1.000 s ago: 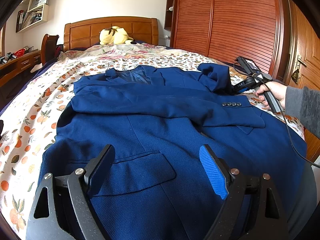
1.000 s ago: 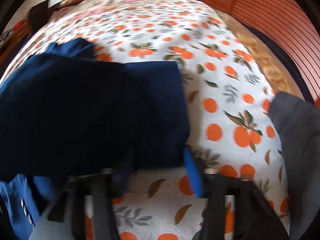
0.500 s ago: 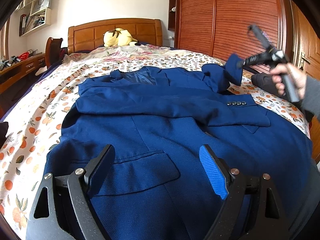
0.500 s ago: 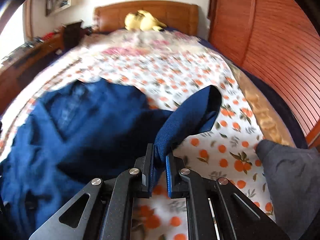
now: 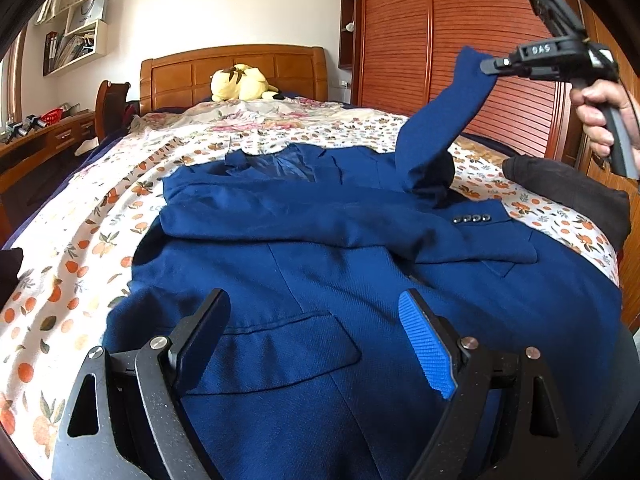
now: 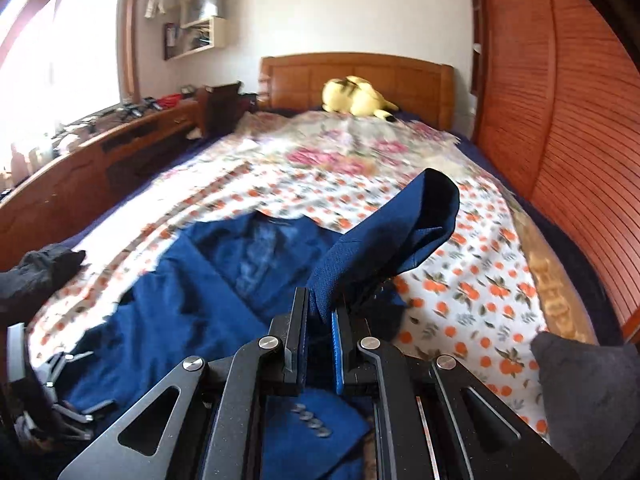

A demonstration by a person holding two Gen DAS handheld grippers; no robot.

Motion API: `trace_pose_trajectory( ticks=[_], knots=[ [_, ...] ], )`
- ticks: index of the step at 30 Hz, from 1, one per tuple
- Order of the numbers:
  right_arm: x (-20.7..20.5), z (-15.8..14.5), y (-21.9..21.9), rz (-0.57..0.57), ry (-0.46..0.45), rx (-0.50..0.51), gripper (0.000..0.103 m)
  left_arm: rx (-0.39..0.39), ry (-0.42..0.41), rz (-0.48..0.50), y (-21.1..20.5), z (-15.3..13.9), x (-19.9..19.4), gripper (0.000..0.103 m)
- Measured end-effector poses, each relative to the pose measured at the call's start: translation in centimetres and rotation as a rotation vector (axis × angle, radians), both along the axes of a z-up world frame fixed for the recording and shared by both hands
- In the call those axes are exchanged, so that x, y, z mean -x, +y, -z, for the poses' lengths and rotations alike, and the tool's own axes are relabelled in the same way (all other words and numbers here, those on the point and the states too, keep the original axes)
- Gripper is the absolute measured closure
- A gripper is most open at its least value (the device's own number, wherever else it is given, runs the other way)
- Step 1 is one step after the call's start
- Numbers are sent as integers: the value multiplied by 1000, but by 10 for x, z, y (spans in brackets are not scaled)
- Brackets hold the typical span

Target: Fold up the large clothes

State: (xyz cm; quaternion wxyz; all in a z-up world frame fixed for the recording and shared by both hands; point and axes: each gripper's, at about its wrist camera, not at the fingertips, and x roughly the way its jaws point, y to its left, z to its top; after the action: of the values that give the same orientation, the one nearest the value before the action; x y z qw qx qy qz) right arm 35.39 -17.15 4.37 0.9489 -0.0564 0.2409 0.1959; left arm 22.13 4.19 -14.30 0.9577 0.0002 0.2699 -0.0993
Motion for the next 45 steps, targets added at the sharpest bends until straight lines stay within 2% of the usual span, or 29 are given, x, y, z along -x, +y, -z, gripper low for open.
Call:
trace_pose_trajectory(
  ticks=[5,8,15,19,27,31,39,42,44,45],
  knots=[
    [28,-8,18,-77,-47,-23,93,-11,-41,-20,4,-20,11,16],
    [45,-9,27,-143,-60,-43,93,17,-53,-33,12,-31,22,16],
    [57,10,34,-277,-33,-67,93,29,-75,-62,20,-46,46,16],
    [53,37,29,-304,18,-87,93,30,-76,-71,23,-49,60,16],
    [33,117,13,-305,146,-113,93,21,-49,-79,21,-46,72,16],
    [28,142,8,-274,129,-63,93,18,-27,-87,21,-43,71,16],
    [8,161,-1,-223,161,-108,74,-7,16,-100,13,-38,66,16],
    [11,152,-6,-236,140,-129,66,-2,32,-91,5,-39,60,16],
    [24,152,-14,-254,141,-149,56,9,37,-73,-4,-40,57,16],
    [28,154,-18,-259,147,-155,56,6,40,-69,-8,-40,57,16]
  ],
)
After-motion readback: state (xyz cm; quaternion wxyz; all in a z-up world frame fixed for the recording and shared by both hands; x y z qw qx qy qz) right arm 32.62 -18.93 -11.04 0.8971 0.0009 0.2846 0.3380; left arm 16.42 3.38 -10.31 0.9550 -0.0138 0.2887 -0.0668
